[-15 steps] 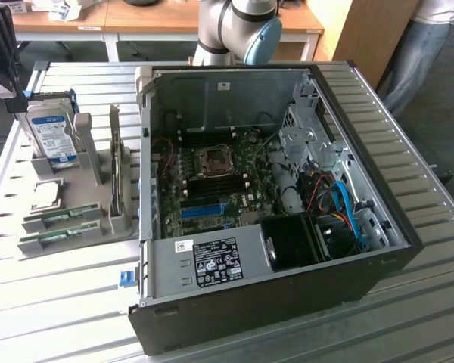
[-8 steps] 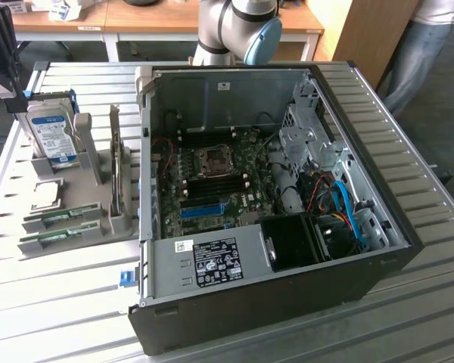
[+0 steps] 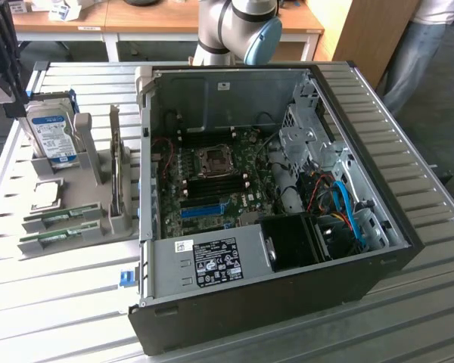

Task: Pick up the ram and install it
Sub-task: 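Pick up the ram and move it above insertion slot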

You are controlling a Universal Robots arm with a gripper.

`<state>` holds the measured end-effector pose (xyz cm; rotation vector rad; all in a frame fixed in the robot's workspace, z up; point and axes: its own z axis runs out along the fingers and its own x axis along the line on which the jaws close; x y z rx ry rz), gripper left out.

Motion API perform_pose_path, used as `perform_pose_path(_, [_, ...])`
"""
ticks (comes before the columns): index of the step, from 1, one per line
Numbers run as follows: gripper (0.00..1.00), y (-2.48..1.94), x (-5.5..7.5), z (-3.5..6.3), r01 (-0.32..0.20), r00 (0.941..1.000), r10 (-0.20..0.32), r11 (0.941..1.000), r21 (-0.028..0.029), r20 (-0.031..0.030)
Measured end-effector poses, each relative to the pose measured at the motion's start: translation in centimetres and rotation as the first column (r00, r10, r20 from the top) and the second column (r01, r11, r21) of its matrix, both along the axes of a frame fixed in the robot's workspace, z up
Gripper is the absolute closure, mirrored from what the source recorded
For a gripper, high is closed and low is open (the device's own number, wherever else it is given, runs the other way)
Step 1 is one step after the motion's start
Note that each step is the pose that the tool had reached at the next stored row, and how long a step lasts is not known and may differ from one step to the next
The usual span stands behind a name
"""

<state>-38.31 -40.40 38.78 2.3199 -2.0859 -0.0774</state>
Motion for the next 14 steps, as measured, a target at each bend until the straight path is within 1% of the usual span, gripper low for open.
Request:
perform_pose_path(2, [0.70, 0.01, 0.0, -0.24, 0.000, 1.0000, 0.000, 1.0000, 0.0008, 0.0002])
perform_pose_path(14, [0.70, 0.00, 0.0, -2.41, 0.001, 1.0000, -0.001, 1.0000, 0.0008, -0.0001])
